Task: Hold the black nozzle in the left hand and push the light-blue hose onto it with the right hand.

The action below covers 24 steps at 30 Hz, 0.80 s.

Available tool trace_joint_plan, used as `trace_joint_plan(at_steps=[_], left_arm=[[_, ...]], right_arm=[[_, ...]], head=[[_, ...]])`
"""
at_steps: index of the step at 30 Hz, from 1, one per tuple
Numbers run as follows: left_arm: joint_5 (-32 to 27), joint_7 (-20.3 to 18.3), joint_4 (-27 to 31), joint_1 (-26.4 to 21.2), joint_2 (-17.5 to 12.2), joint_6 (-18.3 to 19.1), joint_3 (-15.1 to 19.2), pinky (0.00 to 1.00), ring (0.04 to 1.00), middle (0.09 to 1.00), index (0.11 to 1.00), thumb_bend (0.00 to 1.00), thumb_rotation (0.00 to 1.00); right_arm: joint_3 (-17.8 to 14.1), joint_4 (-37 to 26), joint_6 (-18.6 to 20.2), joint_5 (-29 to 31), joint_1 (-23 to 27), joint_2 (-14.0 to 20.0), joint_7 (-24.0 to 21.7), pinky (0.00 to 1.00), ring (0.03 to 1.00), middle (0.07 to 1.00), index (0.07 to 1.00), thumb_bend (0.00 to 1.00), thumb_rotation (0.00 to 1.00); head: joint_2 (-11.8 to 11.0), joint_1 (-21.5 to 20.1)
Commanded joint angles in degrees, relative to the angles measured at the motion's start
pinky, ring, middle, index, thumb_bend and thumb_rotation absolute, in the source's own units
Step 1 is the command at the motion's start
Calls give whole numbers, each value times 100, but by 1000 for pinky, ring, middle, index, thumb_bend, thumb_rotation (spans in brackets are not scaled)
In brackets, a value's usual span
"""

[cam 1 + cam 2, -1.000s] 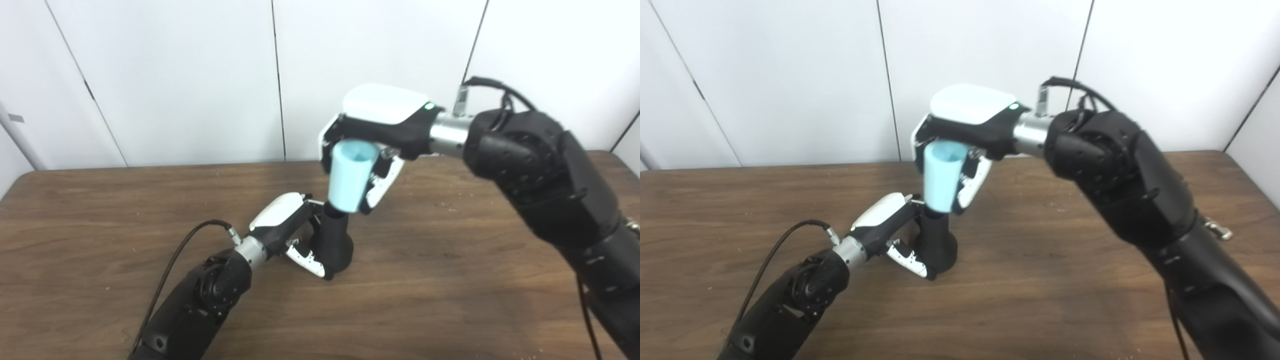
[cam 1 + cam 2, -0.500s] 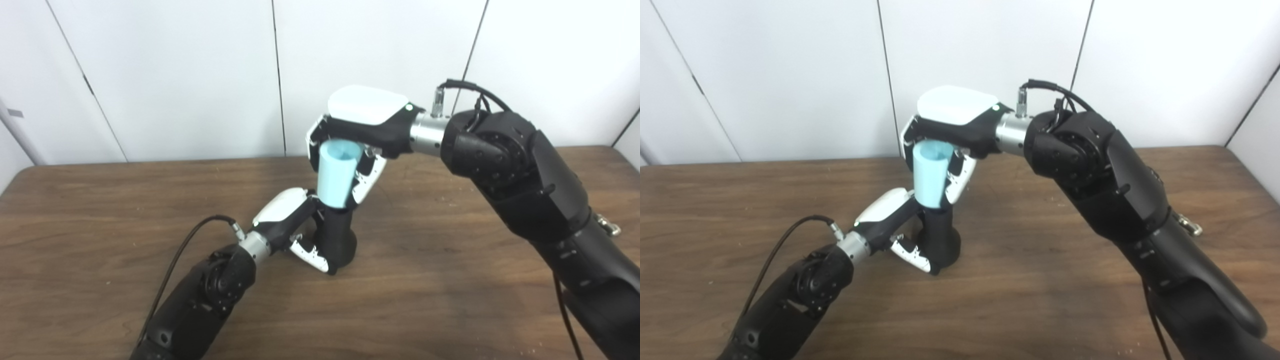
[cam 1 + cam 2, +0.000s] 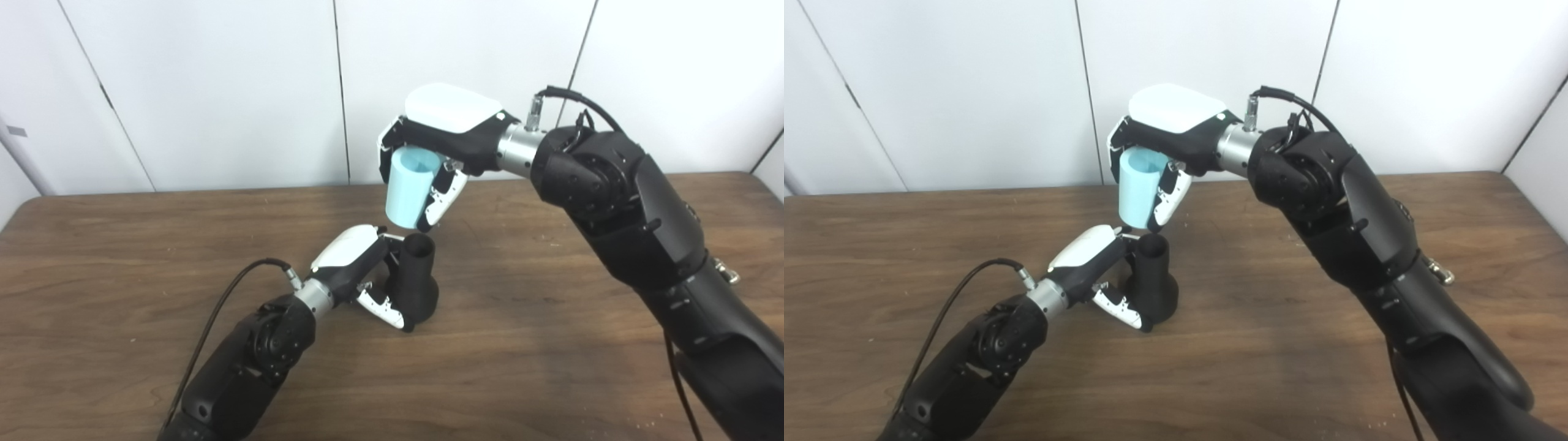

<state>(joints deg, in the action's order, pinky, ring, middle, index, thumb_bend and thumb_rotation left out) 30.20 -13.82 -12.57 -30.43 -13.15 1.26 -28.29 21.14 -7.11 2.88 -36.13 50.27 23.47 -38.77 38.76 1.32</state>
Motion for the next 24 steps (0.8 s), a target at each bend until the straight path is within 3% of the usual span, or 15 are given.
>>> trace_joint_plan(at_steps=[1,14,24], left_arm=[[-1,-458,-112,165,78,83,-231,1000,617,458,505,525,0],[19,-410,-122,158,55,36,-218,1000,617,451,508,524,0],[65,-387,-98,135,70,51,-222,1000,616,445,510,524,0]], right_arm=[[-142,-118,-90,-33,193,122,169,370,440,498,483,503,0],[-94,-273,-79,289,161,441,-429,402,435,488,479,504,0],[-35,-296,-92,311,87,456,-504,449,440,478,479,505,0]], head=[[3,0],[64,1],[93,18]])
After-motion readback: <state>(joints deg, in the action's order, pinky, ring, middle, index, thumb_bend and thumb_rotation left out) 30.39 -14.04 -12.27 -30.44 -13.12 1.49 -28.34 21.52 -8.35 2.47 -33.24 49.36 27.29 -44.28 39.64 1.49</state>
